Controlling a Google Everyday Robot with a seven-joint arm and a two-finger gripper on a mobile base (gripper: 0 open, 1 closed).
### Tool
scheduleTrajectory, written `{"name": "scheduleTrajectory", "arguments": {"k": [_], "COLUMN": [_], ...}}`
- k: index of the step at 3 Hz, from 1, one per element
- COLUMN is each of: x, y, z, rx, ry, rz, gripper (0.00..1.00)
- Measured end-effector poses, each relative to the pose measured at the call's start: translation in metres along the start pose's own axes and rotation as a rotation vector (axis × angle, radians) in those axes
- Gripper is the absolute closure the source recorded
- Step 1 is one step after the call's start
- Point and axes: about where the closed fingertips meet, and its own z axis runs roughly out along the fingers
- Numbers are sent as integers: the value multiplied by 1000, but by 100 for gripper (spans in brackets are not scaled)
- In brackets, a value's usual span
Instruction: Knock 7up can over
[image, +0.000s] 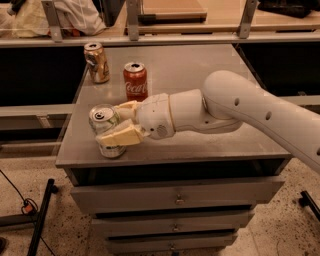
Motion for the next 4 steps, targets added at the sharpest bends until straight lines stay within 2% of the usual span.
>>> {"name": "scheduleTrajectory", "arguments": {"k": [1, 3, 4], "x": [-7, 9, 24], "y": [-10, -60, -79], "z": [-6, -56, -92], "rx": [0, 89, 131], "ry": [109, 509, 717], "rz": [-15, -31, -91], "gripper": [44, 56, 65]}}
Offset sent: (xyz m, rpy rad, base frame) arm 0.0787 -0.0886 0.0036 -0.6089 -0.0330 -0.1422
